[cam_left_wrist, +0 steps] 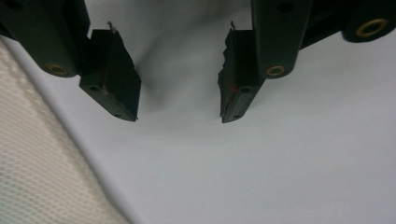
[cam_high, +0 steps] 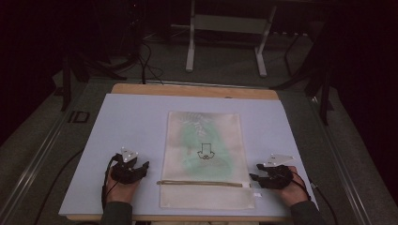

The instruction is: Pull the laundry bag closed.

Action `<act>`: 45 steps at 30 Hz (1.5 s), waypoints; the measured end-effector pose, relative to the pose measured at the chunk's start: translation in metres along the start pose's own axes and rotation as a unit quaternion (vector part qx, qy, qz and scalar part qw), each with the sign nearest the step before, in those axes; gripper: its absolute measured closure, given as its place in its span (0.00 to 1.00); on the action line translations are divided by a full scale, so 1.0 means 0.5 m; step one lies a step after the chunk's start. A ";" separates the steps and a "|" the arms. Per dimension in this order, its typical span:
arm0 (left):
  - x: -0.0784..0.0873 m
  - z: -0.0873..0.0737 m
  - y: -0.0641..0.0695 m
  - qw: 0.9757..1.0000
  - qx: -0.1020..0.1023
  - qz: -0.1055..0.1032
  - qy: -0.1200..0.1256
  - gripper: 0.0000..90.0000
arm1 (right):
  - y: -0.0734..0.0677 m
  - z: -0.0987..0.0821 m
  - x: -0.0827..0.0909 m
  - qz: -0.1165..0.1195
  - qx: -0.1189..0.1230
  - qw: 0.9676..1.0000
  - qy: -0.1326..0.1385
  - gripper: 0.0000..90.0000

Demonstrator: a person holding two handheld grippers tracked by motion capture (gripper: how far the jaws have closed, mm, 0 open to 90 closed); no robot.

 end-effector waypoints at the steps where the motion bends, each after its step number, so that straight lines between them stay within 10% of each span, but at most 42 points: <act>1: 0.000 0.001 0.003 1.000 0.000 -0.010 0.001 0.57 | -0.002 0.001 0.000 0.002 0.004 1.000 -0.003 0.55; 23: 0.002 0.004 0.021 0.998 -0.028 -0.057 -0.004 0.66 | -0.062 0.053 0.001 0.070 0.052 0.996 -0.032 0.58; 45: 0.007 0.009 0.041 0.995 -0.050 -0.085 0.003 0.77 | -0.150 0.141 -0.064 0.151 0.113 0.981 -0.041 0.67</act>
Point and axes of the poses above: each handheld gripper's, and its own axes: x roughly backward along the jaws, z roughly out of its top, y roughly to its right, the point moved 6 cm from there along -x, roughly forward along the jaws, and after that the axes turned 10 degrees about y, right-handed, at the moved point
